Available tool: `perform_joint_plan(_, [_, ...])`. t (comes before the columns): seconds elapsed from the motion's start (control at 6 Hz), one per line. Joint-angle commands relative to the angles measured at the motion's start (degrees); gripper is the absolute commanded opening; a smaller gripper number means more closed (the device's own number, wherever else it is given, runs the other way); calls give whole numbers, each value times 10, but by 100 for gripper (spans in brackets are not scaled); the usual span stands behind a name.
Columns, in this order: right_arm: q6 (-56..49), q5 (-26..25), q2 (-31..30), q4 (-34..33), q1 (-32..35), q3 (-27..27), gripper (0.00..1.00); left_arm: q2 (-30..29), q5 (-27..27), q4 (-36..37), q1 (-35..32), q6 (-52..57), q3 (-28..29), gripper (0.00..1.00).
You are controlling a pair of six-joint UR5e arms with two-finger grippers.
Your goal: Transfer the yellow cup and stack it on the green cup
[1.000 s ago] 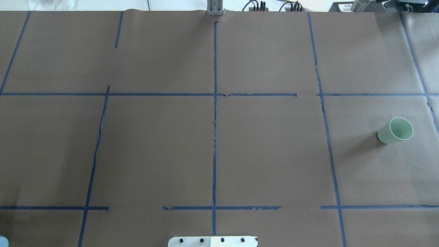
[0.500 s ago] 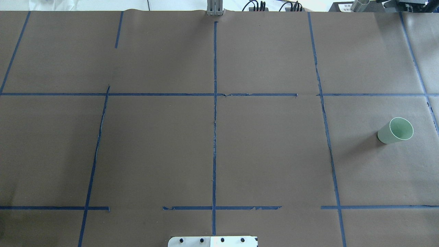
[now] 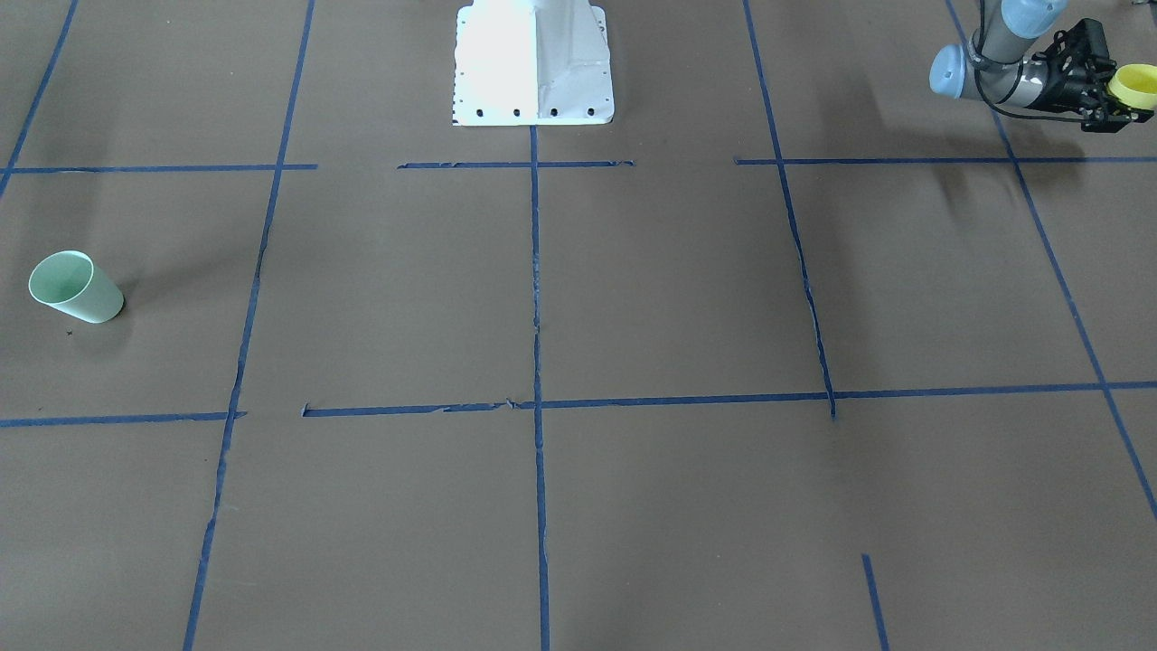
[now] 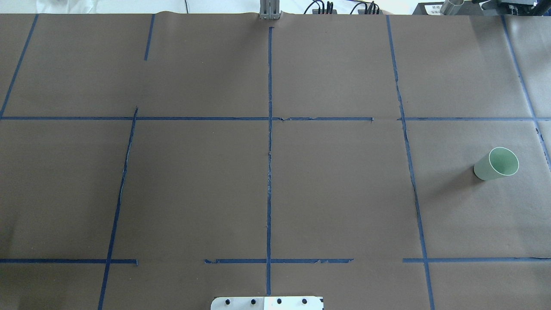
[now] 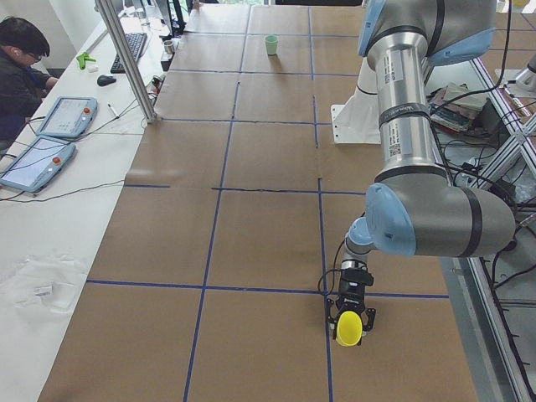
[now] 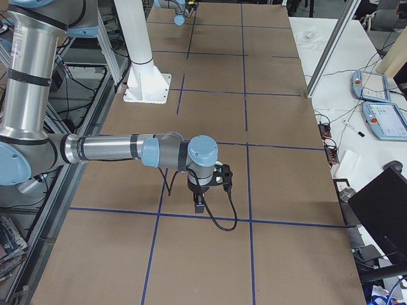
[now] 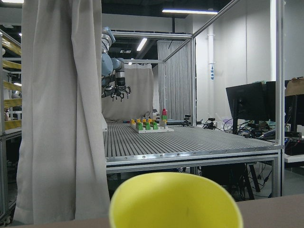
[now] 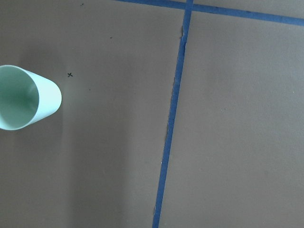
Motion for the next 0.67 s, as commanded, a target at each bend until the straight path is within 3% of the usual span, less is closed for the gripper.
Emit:
perform_joint_plan(0.0, [1, 1, -1, -1, 0, -3, 100, -4, 124, -24, -136, 106, 1, 66])
perform_joint_plan(0.33, [2, 4, -1, -2, -1, -4, 100, -19, 236, -117, -279, 254, 11, 66])
perform_joint_plan(0.5, [2, 3, -1, -2, -1, -5, 100, -23, 270, -206, -344, 366, 12, 66])
